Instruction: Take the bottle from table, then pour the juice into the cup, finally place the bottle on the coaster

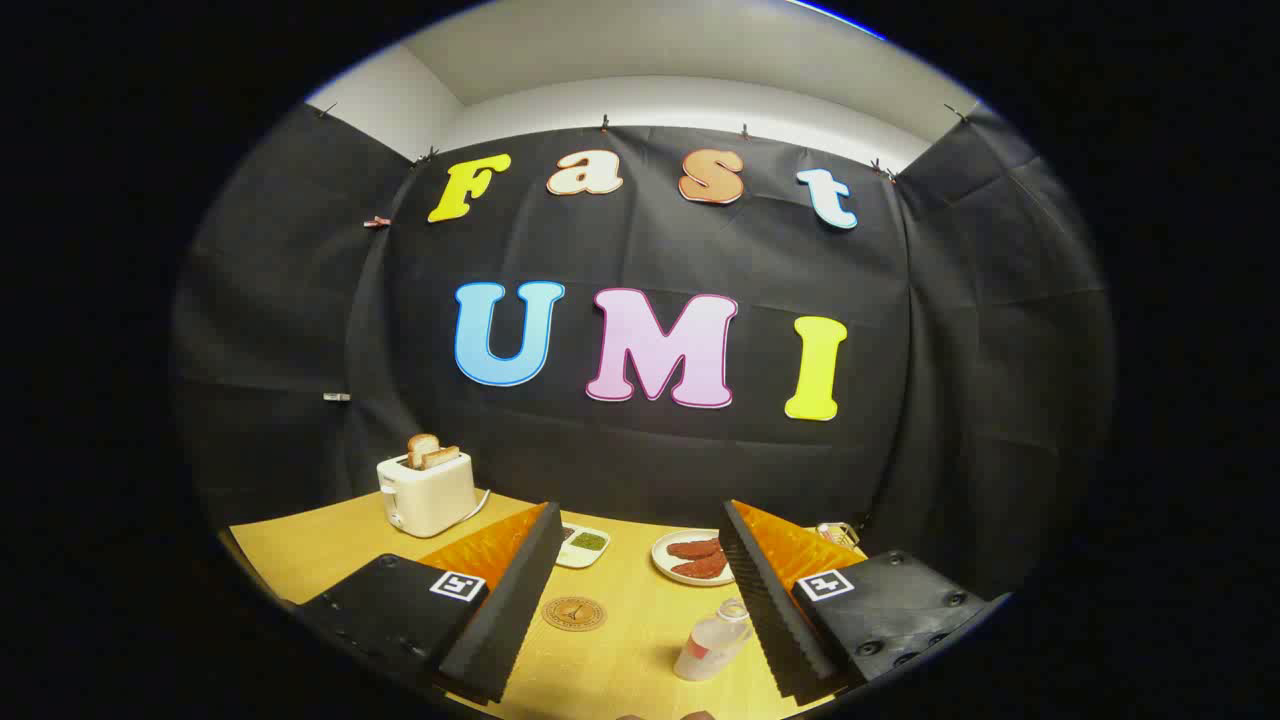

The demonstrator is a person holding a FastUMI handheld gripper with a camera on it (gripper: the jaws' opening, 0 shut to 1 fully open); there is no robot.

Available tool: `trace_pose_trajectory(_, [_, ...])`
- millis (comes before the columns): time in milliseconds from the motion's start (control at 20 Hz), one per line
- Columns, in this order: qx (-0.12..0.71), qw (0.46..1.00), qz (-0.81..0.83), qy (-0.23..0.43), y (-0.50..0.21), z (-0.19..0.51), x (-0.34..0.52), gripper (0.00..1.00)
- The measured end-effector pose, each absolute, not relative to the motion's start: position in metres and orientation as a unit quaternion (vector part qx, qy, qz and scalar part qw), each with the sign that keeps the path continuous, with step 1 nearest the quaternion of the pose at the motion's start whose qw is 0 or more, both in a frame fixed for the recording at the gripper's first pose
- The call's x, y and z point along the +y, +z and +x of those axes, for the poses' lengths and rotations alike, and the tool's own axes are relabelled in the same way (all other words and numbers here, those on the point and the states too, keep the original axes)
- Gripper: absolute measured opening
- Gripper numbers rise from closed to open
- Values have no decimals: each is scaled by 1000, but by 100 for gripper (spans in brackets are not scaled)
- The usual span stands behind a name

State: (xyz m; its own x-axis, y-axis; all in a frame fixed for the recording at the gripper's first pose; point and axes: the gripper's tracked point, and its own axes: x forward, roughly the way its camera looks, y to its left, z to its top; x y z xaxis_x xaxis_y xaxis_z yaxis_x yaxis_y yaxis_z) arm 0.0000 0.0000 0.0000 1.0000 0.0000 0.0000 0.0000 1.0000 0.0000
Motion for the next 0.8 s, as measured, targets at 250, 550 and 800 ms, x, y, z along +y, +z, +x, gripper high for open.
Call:
trace_pose_trajectory(250, [7,1000,-9,-8,-12,5,-9,97])
trace_pose_trajectory(550, [23,999,-14,-18,-30,10,-22,97])
trace_pose_trajectory(800, [32,999,-12,-26,-41,14,-32,97])
